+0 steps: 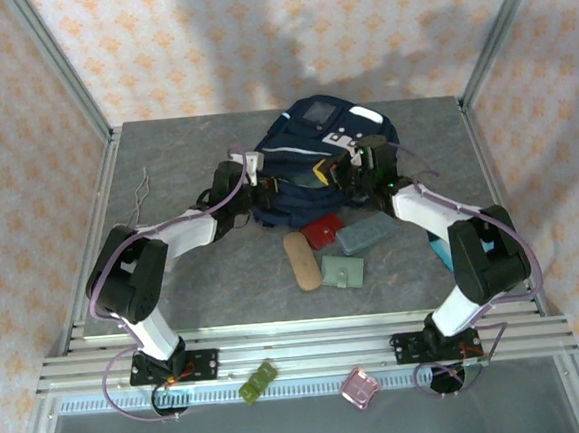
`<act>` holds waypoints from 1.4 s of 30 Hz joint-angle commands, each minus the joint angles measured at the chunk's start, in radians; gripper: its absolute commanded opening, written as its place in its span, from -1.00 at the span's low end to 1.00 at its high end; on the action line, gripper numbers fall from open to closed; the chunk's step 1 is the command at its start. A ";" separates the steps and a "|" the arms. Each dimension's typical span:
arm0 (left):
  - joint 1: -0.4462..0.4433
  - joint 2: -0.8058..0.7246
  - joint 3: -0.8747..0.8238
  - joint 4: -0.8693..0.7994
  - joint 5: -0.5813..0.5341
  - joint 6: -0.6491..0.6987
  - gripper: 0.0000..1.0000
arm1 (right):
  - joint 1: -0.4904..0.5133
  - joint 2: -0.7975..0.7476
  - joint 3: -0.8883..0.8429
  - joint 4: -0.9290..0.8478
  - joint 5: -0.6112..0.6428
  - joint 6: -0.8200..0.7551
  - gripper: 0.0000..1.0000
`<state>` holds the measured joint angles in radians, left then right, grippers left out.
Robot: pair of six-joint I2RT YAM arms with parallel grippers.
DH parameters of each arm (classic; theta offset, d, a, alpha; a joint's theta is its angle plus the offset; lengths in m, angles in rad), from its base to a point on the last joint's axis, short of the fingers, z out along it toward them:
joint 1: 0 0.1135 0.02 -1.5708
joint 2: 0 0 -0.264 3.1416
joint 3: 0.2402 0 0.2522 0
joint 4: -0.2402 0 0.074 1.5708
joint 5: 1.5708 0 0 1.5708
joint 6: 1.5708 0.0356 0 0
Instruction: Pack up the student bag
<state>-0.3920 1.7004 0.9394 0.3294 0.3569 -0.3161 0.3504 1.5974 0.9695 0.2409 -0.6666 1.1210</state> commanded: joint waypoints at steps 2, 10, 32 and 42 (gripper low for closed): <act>0.064 -0.037 -0.010 -0.142 -0.217 -0.005 -1.00 | -0.056 -0.051 -0.037 0.055 0.079 -0.043 -1.00; 0.063 -0.145 -0.015 -0.238 -0.320 -0.014 -1.00 | -0.057 0.060 0.026 0.043 0.069 -0.078 -1.00; 0.036 -0.170 -0.028 -0.144 -0.046 -0.036 -0.03 | -0.055 0.058 0.192 0.003 -0.040 -0.124 -1.00; 0.083 -0.049 0.070 -0.080 -0.095 -0.135 0.32 | -0.058 0.012 0.159 -0.027 -0.101 -0.157 -1.00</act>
<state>-0.3355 1.6321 0.9600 0.1997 0.3023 -0.4000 0.3019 1.6650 1.1416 0.1486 -0.7597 0.9989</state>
